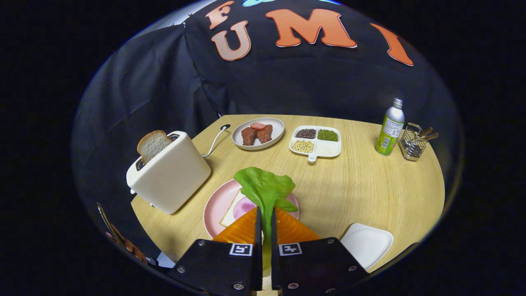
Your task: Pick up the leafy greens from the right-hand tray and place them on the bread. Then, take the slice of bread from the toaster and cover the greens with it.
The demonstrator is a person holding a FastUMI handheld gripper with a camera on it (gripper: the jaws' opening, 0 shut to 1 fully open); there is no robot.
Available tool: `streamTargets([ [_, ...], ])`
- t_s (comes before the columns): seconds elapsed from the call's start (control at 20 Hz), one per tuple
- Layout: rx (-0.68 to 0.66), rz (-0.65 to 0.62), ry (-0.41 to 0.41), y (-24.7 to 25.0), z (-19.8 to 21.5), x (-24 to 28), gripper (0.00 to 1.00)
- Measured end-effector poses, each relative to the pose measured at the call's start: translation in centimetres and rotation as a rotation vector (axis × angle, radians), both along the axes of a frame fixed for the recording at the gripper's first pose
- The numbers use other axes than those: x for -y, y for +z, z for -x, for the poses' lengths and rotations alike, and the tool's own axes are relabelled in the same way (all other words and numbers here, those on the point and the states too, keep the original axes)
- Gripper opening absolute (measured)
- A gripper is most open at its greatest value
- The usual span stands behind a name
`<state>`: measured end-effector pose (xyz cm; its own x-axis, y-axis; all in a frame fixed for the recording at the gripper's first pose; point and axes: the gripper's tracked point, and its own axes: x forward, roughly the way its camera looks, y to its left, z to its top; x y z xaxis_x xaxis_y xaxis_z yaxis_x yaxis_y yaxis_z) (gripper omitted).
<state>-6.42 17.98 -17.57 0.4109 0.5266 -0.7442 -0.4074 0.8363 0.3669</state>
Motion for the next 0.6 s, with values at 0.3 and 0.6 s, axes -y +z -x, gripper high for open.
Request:
streamTargets([
  [0.3,-0.003,-0.027,0.048,0.0,0.0,-3.3,0.09],
  [0.6,-0.040,-0.020,0.093,-2.1,0.6,-5.7,0.09],
])
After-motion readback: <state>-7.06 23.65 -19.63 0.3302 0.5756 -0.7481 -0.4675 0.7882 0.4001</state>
